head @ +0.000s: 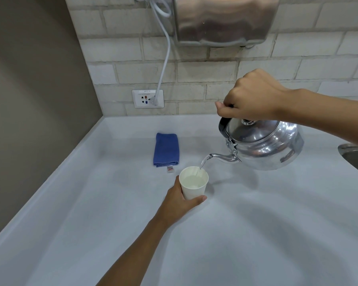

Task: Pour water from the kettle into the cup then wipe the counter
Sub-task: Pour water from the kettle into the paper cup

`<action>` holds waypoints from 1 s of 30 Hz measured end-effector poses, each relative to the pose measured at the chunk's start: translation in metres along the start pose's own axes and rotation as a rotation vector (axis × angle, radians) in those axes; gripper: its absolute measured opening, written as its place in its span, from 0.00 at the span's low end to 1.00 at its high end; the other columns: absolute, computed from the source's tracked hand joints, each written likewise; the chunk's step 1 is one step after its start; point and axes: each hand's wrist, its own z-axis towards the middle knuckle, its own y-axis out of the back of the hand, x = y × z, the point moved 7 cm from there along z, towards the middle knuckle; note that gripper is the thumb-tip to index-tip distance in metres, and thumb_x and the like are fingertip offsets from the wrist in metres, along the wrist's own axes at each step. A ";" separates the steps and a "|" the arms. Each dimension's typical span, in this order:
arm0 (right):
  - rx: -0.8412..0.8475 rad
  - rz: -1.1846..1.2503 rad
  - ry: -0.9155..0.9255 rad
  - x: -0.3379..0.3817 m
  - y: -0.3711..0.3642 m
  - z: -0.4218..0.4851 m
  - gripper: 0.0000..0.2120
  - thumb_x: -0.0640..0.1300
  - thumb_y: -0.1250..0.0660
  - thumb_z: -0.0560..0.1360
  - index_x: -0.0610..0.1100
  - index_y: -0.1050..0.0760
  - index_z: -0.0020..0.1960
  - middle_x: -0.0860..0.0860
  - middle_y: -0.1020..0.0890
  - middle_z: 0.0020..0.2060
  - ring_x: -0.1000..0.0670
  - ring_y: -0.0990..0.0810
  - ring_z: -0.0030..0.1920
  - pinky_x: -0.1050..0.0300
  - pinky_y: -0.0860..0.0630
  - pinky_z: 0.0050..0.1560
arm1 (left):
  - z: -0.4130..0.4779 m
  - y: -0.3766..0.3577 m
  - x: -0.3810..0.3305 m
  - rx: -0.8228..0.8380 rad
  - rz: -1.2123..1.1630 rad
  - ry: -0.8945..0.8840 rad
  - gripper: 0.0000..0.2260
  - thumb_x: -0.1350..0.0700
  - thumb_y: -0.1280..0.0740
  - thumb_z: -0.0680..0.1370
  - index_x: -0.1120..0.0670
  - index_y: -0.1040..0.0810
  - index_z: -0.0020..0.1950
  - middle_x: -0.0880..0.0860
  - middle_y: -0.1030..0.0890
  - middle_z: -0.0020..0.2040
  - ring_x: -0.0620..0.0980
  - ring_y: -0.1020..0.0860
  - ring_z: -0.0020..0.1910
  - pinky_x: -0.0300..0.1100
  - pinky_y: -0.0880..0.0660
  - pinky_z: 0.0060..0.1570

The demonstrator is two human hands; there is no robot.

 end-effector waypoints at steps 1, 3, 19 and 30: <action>-0.002 -0.007 -0.003 0.000 0.000 0.000 0.24 0.47 0.43 0.76 0.38 0.38 0.23 0.47 0.43 0.16 0.46 0.43 0.21 0.61 0.49 0.27 | 0.000 0.000 0.000 0.001 0.001 -0.001 0.33 0.36 0.25 0.61 0.35 0.37 0.61 0.38 0.24 0.58 0.34 0.26 0.56 0.25 0.28 0.46; -0.007 -0.013 -0.010 0.000 0.001 -0.001 0.24 0.47 0.42 0.75 0.38 0.38 0.23 0.46 0.43 0.17 0.45 0.42 0.21 0.62 0.50 0.28 | 0.000 0.000 0.001 0.001 0.001 -0.002 0.35 0.36 0.25 0.61 0.38 0.36 0.63 0.39 0.24 0.59 0.37 0.26 0.57 0.28 0.28 0.47; 0.016 -0.015 -0.006 0.002 -0.004 0.002 0.25 0.49 0.45 0.76 0.37 0.35 0.24 0.47 0.43 0.17 0.46 0.45 0.21 0.61 0.49 0.27 | 0.000 0.000 0.002 0.000 0.023 0.026 0.31 0.34 0.25 0.60 0.30 0.38 0.57 0.35 0.25 0.56 0.30 0.28 0.55 0.26 0.29 0.46; 0.022 0.035 -0.042 0.002 -0.023 -0.002 0.25 0.49 0.44 0.76 0.36 0.31 0.24 0.49 0.44 0.16 0.48 0.44 0.20 0.60 0.50 0.27 | 0.000 -0.001 0.002 0.006 0.023 0.048 0.30 0.33 0.26 0.59 0.29 0.37 0.56 0.36 0.24 0.56 0.32 0.27 0.55 0.28 0.29 0.47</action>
